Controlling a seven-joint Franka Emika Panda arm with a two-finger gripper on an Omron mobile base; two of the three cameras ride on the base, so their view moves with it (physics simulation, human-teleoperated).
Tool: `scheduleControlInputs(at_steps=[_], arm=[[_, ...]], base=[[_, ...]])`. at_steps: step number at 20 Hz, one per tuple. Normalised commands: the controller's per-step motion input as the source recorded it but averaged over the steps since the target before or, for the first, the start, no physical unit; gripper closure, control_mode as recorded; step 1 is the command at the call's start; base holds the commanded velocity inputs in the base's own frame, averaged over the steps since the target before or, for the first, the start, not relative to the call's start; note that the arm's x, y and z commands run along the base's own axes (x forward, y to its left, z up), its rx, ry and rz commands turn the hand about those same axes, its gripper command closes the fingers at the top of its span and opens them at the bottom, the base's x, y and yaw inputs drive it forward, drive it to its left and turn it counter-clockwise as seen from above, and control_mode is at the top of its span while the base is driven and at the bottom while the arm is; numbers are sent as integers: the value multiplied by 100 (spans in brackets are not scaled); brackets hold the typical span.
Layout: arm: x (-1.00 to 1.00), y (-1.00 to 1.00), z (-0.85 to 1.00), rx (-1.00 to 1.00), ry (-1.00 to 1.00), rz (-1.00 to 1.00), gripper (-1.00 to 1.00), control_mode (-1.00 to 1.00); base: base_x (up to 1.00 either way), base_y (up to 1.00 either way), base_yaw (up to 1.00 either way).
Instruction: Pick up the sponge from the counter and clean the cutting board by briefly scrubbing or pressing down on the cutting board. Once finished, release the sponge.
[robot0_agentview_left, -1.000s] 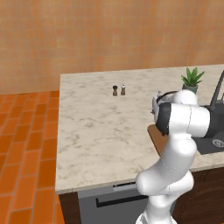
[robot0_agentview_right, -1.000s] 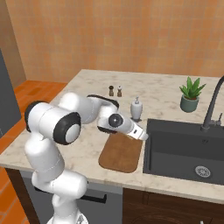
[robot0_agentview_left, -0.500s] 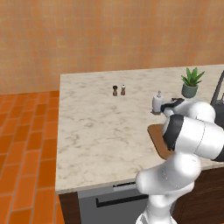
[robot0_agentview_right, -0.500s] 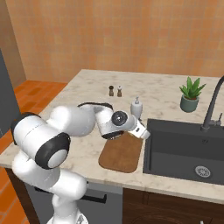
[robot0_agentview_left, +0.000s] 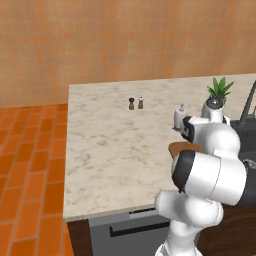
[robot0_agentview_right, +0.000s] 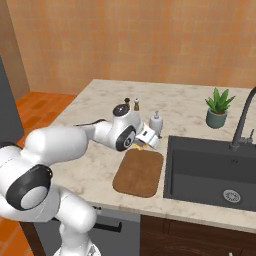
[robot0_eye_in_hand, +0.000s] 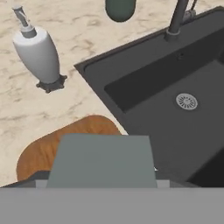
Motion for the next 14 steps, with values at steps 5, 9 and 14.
scheduleControlInputs(at_steps=[5, 9, 14], arm=[[0, 42, 49, 4, 18, 9, 100, -100], [0, 98, -45, -1, 1, 0, 100, -100], [3, 100, -66, -5, 1, 0, 100, -100]], base=[[0, 0, 0], [0, 0, 0], [0, 0, 0]])
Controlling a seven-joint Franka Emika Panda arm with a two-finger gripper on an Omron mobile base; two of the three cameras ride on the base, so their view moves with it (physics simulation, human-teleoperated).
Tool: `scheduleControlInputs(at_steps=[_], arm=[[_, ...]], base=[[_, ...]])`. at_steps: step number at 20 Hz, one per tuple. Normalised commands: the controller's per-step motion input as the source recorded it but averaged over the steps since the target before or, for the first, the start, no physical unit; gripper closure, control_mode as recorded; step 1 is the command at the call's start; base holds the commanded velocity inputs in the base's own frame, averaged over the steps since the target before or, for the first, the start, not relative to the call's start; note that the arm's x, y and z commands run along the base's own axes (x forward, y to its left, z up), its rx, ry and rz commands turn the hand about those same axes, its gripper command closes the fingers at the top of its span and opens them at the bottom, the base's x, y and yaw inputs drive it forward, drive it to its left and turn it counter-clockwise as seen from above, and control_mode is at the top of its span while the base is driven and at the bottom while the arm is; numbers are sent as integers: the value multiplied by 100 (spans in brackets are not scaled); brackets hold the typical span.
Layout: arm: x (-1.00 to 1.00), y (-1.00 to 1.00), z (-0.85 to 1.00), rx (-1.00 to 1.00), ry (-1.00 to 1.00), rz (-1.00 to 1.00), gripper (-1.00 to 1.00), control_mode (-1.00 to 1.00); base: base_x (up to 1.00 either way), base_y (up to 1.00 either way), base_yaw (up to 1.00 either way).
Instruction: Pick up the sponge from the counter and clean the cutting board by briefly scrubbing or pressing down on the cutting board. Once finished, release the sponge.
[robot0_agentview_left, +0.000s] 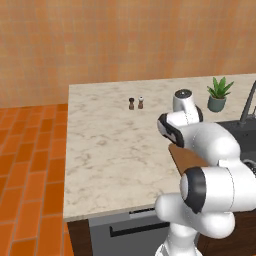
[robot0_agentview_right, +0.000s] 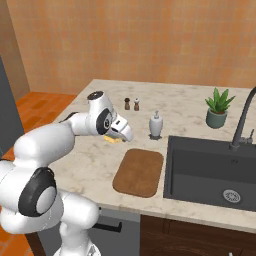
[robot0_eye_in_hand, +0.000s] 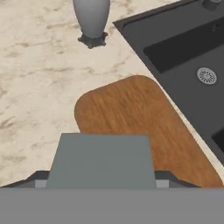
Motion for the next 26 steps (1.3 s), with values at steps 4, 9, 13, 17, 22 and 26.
scheduleControlInputs(at_steps=[4, 9, 13, 17, 22, 26], arm=[[3, 78, -28, 0, 9, 0, 100, -100], [14, 29, -9, 7, 21, 3, 100, -100], [9, 9, -28, 15, 17, 9, 100, -100], [6, 22, -69, 6, 0, 3, 100, -100], [19, 17, -77, 2, 1, 0, 100, -100], [17, 6, -73, 0, 0, 0, 100, -100]], base=[[0, 0, 0], [0, 0, 0], [0, 0, 0], [0, 0, 0], [0, 0, 0], [0, 0, 0]])
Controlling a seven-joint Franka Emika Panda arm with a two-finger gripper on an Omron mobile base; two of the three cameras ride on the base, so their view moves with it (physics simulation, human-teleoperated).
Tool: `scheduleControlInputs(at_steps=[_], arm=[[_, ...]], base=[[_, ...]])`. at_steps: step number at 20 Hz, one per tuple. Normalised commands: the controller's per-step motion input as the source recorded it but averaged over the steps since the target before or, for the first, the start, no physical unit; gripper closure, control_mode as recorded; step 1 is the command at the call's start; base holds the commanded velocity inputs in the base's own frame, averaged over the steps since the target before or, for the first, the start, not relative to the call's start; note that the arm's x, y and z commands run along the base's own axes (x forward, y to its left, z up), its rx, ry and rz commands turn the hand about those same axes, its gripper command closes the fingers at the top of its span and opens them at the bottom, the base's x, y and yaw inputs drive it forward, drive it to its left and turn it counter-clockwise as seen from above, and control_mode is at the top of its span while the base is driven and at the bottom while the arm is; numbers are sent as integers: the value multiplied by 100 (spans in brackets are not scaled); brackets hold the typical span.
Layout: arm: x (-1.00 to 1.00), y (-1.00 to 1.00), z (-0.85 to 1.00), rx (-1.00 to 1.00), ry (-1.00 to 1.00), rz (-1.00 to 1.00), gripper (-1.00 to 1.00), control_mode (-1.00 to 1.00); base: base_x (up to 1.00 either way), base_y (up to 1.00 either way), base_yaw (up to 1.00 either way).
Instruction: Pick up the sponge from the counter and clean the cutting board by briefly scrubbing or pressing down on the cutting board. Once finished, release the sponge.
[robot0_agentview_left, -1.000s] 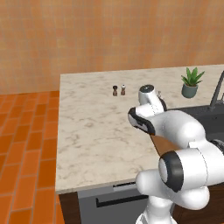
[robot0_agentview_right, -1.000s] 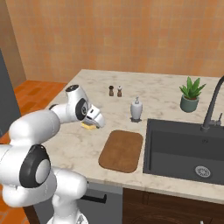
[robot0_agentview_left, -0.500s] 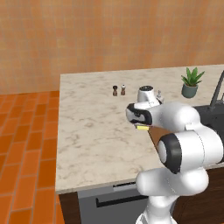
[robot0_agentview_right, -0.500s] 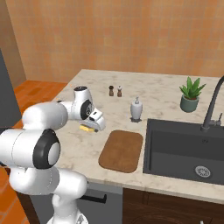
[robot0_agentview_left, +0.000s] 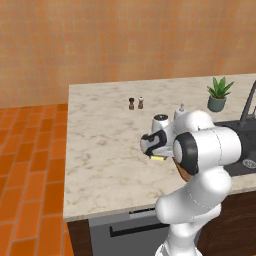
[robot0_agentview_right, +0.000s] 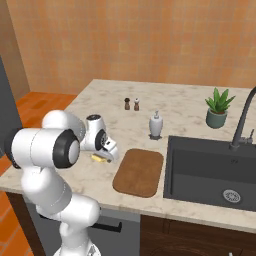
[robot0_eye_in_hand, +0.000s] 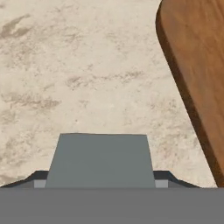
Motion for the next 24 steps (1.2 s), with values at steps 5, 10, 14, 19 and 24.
scheduleControlInputs(at_steps=[5, 10, 14, 19, 24], arm=[[11, 4, -81, 0, 0, 0, -100, -100], [1, 0, -35, 0, 3, 0, -100, -100], [-12, 0, 0, 0, -2, 0, -100, -100], [-25, 0, 24, 0, -12, 0, -100, -100], [-63, 0, 98, 4, -22, 0, -100, -100]], base=[[0, 0, 0], [0, 0, 0], [0, 0, 0], [0, 0, 0], [0, 0, 0]])
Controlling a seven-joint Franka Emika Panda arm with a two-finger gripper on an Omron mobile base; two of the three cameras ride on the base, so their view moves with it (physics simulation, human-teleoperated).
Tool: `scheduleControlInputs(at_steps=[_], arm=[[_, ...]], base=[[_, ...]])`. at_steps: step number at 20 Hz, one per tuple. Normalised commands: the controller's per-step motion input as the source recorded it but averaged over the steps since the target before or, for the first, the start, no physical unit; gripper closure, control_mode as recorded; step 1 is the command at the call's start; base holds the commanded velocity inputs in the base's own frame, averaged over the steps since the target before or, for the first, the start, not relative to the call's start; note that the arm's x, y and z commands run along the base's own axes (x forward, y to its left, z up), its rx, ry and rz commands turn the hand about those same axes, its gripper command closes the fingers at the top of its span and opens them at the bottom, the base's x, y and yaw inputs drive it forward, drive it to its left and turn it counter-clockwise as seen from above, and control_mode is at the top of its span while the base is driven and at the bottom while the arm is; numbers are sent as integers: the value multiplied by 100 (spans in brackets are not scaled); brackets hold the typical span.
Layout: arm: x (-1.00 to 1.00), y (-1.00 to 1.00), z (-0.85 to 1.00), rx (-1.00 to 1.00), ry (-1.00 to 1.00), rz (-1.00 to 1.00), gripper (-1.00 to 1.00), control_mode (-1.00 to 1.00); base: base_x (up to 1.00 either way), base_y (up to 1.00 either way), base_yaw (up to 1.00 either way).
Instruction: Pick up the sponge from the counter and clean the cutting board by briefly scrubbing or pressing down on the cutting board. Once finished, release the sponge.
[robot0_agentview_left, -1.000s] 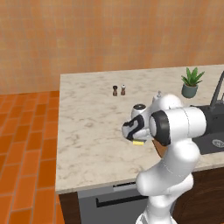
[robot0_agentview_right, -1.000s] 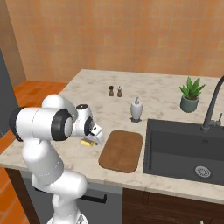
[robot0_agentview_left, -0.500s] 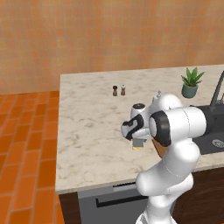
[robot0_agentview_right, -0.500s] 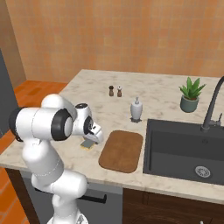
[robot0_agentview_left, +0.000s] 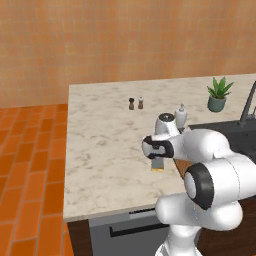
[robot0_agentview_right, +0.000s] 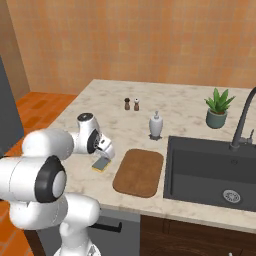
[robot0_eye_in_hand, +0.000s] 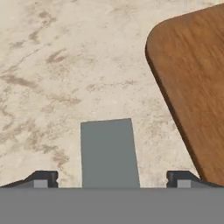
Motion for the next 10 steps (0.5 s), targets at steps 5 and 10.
scheduleControlInputs(at_steps=[5, 10], arm=[[-80, -1, 100, 17, -23, 7, -100, -100], [-71, 2, 100, 33, -14, 10, -100, -100]], base=[[0, 0, 0], [0, 0, 0]])
